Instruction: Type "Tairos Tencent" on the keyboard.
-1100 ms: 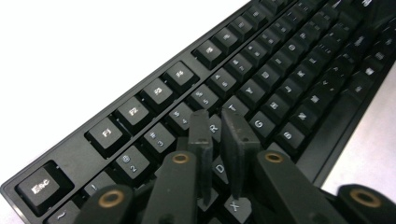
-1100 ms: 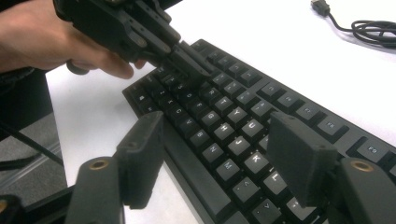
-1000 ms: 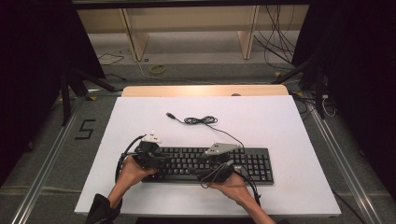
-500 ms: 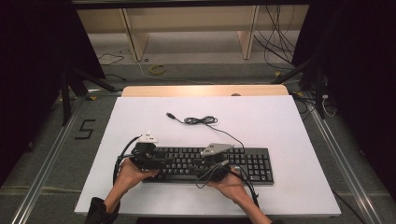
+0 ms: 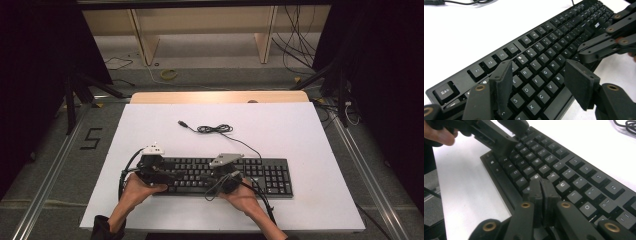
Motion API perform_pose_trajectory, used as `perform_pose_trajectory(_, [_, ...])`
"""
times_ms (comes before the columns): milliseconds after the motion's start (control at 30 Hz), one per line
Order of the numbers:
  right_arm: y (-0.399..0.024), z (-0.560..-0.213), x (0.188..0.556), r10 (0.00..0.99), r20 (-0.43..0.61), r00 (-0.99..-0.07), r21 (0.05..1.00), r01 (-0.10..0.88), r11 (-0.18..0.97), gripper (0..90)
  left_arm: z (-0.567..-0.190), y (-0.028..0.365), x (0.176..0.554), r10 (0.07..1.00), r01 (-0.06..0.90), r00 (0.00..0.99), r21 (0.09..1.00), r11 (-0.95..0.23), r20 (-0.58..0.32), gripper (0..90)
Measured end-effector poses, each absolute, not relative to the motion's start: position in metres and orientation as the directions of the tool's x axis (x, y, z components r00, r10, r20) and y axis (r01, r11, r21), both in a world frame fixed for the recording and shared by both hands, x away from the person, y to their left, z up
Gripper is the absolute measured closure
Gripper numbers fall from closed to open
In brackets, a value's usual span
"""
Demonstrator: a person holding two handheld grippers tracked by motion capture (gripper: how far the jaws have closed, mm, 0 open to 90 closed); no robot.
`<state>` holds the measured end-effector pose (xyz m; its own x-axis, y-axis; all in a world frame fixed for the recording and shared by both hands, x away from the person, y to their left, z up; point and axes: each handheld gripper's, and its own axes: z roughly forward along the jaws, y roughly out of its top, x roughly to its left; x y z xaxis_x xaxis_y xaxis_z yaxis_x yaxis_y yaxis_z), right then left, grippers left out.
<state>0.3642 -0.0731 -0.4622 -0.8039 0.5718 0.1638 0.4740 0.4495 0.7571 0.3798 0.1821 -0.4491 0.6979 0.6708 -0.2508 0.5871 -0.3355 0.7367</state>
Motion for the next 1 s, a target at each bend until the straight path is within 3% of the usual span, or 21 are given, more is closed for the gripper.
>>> perform_pose_trajectory(1000, [-0.061,-0.476,0.370,0.577,0.148,-0.803,0.715,0.490,0.499,90.0,-0.445,0.190,0.369,0.662,0.582,0.696,0.759,-0.293,-0.278,35.2])
